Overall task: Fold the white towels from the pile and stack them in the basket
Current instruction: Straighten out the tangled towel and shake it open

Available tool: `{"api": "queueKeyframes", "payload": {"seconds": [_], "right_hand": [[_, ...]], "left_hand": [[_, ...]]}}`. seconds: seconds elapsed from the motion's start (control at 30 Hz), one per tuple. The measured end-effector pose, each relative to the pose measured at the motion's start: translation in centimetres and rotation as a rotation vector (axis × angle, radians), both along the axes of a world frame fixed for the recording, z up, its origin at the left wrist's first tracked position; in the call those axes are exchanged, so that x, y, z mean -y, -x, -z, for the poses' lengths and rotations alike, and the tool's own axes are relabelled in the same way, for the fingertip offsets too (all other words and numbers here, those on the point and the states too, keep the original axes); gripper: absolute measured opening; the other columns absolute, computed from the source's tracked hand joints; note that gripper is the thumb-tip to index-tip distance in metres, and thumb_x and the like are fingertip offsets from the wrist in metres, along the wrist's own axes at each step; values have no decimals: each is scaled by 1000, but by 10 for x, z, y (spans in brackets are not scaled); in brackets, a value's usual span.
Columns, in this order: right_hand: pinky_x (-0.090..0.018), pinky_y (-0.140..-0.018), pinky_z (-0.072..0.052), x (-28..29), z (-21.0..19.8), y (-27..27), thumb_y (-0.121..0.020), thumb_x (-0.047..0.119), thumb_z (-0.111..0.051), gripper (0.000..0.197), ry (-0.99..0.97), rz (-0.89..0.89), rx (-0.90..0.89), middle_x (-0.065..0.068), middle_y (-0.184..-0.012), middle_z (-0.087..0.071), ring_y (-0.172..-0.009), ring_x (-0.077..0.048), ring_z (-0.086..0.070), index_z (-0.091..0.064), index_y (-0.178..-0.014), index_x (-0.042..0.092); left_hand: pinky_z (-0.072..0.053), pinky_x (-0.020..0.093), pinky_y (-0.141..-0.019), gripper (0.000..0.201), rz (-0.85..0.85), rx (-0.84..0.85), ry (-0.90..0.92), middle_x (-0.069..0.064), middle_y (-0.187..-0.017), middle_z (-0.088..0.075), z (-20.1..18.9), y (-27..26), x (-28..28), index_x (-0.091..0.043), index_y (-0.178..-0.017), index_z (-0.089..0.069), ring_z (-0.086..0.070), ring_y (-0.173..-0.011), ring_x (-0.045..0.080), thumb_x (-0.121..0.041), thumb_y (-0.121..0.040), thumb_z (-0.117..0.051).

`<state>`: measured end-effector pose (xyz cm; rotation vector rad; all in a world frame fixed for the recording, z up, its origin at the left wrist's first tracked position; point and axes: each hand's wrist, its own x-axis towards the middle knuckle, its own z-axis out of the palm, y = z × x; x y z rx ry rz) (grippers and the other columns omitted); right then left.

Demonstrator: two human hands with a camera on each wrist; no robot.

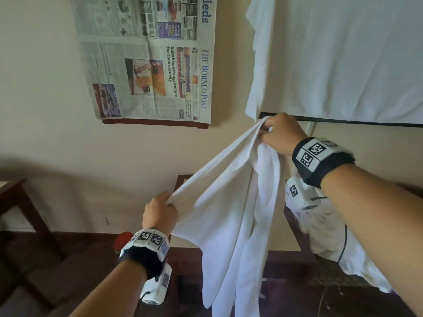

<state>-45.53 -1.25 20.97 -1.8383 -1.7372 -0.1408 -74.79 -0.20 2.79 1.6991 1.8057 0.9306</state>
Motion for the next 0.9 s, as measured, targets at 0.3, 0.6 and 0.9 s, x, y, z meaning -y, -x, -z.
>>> {"api": "queueKeyframes", "payload": {"seconds": [0.3,0.6,0.9], "right_hand": [[-31,-79,-51,-9,27,10,-80,6,-61,18,54,-44,-5,-15,-94,-72,-92,-33,-65,-76,-89,9],[-40,-76,-55,-6,55,7,-82,6,-57,13,150,-11,-7,-18,-82,-68,-82,-36,-63,-69,-78,2],[-37,-82,-55,-12,70,-16,-82,7,-62,17,226,62,0,-17,-91,-70,-89,-36,-64,-76,-91,10]], "left_hand": [[-41,32,-66,35,-13,-60,9,3,-74,-65,-13,20,9,-19,-70,-61,-57,-73,32,-53,-74,-68],[-43,35,-65,16,-106,-328,-94,4,-69,-54,-16,50,16,-16,-79,-50,-54,-70,35,-28,-89,-49],[-53,32,-47,18,169,-108,83,10,-71,-68,-5,65,23,-18,-83,-57,-68,-54,27,-1,-85,-51]]}}
